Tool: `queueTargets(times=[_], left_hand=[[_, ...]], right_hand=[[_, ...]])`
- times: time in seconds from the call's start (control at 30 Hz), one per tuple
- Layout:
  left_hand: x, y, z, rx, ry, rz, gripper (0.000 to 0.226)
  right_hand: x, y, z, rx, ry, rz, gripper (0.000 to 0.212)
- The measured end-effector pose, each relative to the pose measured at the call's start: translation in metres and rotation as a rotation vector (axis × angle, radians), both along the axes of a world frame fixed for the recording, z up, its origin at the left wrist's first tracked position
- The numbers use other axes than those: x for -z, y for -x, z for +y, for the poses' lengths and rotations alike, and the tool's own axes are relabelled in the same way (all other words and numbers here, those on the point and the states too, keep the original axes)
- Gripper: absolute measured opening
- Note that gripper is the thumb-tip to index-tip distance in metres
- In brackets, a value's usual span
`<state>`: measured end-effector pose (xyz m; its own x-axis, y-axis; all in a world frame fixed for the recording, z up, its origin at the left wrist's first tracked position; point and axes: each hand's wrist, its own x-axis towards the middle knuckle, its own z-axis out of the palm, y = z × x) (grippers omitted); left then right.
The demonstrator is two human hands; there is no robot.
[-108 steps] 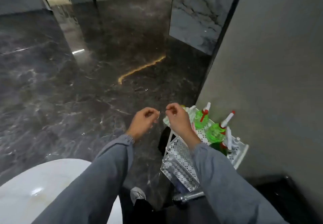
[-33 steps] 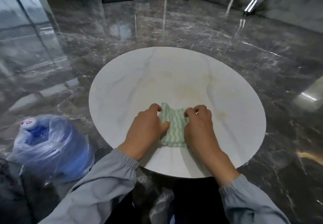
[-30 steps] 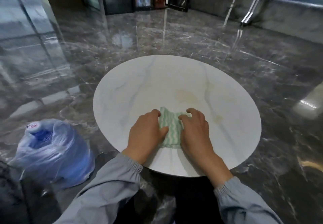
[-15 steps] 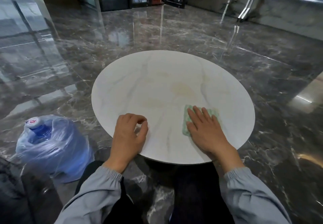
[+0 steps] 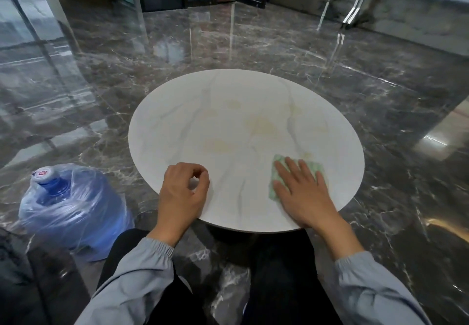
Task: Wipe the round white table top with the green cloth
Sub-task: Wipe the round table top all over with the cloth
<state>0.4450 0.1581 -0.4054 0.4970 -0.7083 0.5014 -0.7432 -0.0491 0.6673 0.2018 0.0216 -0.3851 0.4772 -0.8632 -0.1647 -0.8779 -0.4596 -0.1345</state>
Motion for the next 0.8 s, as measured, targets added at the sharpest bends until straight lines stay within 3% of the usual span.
queueTargets(times=[0.1, 0.3, 0.37, 0.47, 0.57, 0.8], left_hand=[[-0.001, 0.001, 0.000, -0.007, 0.030, 0.005, 0.007], [-0.001, -0.002, 0.003, -0.018, 0.082, 0.108, 0.008], [-0.001, -0.002, 0.004, -0.014, 0.050, 0.096, 0.009], [-0.001, 0.003, 0.002, 0.002, -0.008, 0.056, 0.007], [0.000, 0.005, -0.001, 0.017, -0.040, 0.010, 0.011], [0.009, 0.001, -0.007, -0.003, -0.026, -0.191, 0.013]], right_hand=[[0.002, -0.026, 0.024, 0.002, 0.016, 0.005, 0.061], [0.002, -0.069, 0.100, -0.349, 0.006, -0.135, 0.062], [0.004, -0.039, 0.076, -0.299, 0.043, -0.112, 0.063], [0.005, 0.023, 0.025, -0.038, 0.073, -0.017, 0.074], [0.000, 0.039, 0.008, 0.085, -0.020, -0.023, 0.063], [0.010, -0.041, 0.113, -0.370, 0.070, -0.123, 0.064]])
